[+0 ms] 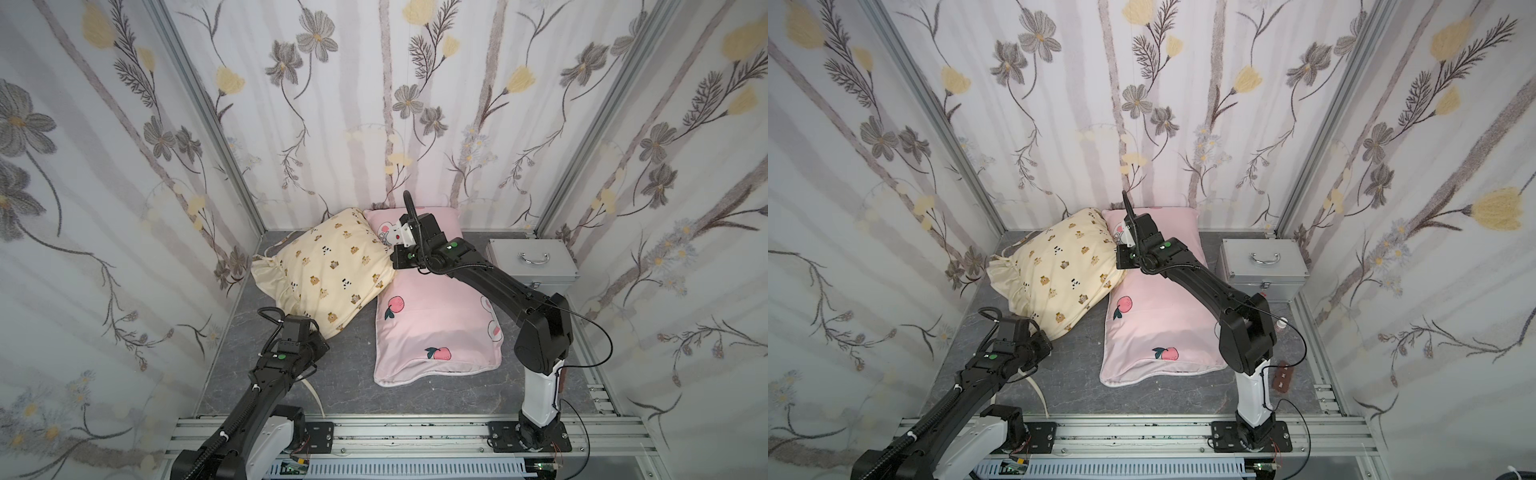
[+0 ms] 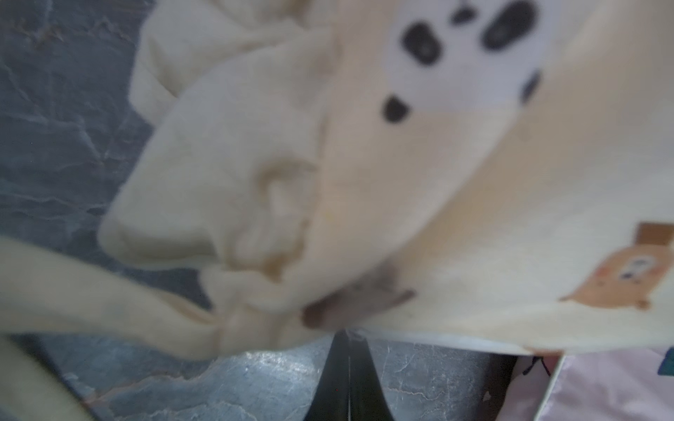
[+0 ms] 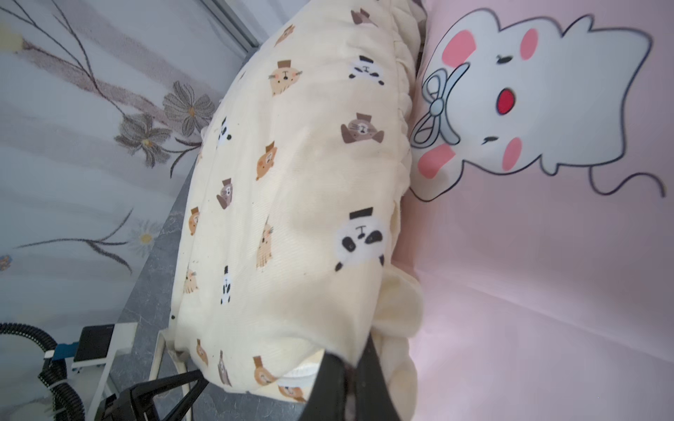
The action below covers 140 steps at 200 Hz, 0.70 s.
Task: Zip up pillowcases
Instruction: Zip the zipper on the pillowcase, then place the pillowcase at the center of the board.
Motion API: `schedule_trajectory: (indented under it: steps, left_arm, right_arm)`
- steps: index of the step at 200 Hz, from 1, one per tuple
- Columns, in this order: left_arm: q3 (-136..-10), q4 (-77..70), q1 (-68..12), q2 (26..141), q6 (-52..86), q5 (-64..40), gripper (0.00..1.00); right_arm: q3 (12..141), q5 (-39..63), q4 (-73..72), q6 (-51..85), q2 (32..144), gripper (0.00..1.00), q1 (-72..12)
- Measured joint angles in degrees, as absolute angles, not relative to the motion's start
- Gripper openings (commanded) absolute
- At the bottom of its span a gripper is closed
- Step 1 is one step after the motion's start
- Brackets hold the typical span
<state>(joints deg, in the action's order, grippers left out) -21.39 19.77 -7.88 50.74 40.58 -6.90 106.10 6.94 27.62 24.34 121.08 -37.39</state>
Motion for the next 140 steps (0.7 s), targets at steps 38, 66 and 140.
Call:
schedule_trajectory:
  steps: [38, 66, 140]
  left_arm:
    - [-21.39, 18.44, -7.81, 50.24, 40.73, -7.42, 0.0]
    - [-21.71, 18.83, -7.51, 51.83, 40.73, -6.96, 0.2]
    - [-24.14, 13.34, 2.72, 66.13, 38.37, -4.71, 0.53]
  right_arm:
    - [108.01, 7.49, 29.28, 24.18, 121.1, 0.0, -35.62]
    - [107.77, 7.9, 29.69, 23.29, 121.71, 0.21, -36.4]
    - [71.68, 9.98, 28.99, 19.99, 95.31, 1.0, -30.17]
